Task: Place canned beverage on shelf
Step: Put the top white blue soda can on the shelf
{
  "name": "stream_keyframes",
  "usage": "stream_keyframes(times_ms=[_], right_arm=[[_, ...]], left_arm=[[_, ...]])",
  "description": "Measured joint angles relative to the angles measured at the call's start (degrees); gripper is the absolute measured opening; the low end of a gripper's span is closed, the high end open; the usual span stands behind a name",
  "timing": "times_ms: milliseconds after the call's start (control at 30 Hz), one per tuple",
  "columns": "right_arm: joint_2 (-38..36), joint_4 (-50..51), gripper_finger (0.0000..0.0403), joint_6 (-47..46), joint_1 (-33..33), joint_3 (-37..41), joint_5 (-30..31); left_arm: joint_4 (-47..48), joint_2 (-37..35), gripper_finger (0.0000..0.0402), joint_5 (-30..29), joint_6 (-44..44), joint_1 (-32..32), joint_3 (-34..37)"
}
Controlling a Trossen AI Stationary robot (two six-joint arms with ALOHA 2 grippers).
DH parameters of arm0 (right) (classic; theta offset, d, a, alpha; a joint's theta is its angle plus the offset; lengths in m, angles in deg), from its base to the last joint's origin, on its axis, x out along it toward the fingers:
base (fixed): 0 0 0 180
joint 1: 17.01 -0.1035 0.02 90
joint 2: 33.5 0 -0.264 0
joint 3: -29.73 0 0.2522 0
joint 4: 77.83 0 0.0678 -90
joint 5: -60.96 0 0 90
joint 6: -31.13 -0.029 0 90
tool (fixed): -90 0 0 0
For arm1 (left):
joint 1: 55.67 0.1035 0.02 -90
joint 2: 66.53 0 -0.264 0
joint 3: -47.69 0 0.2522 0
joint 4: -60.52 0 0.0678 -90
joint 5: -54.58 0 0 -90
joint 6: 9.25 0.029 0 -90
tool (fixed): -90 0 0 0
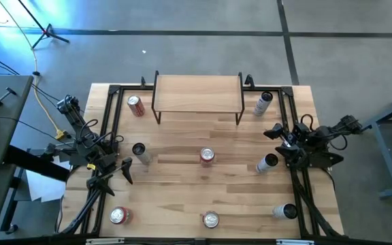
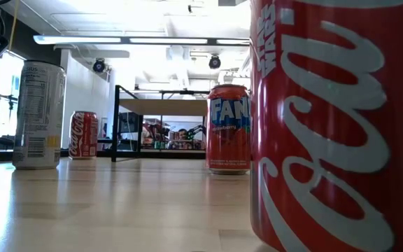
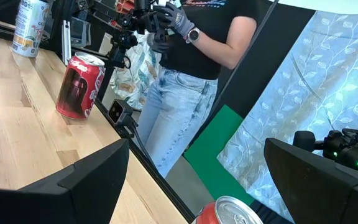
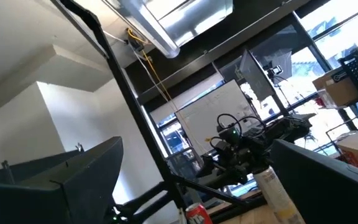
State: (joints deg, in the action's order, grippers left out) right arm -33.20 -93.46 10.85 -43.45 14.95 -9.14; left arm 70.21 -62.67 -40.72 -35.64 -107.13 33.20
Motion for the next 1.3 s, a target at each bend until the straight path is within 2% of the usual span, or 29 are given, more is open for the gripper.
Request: stream_keyframes(times_ms=[133, 200, 500, 633, 800, 1100, 1300], right_arm=[[0.0, 1.3, 0.0399, -3.1, 0.0, -0.1, 0.0], [0.0, 5.2, 0.0399, -4.3, 0.0, -1.4, 0.5], [1.8, 39.5, 0.0399, -7.3, 0.0, -19.4, 2.1], [6.6, 55.7, 0.0399, -16.0, 0.1, -27.3, 8.1], [13.3, 70.2, 0.0399, -20.6, 0.1, -35.6, 14.2], [24.4, 85.4, 0.0399, -31.4, 0.1, -48.6, 25.1], [31.5, 90.4, 0.0399, -32.3, 0.7, -56.5, 34.0]], left_arm=[[0.0, 0.0, 0.0360, 0.0, 0.0, 0.0, 0.0], [0.0, 0.0, 0.0360, 0.0, 0.0, 0.0, 0.0], [0.0, 0.0, 0.0360, 0.0, 0.0, 0.0, 0.0], [0.0, 0.0, 0.0360, 0.0, 0.0, 0.0, 0.0], [0.0, 0.0, 0.0360, 0.0, 0.0, 0.0, 0.0], [0.0, 0.0, 0.0360, 0.0, 0.0, 0.0, 0.0], [0.0, 0.0, 0.0360, 0.0, 0.0, 0.0, 0.0]])
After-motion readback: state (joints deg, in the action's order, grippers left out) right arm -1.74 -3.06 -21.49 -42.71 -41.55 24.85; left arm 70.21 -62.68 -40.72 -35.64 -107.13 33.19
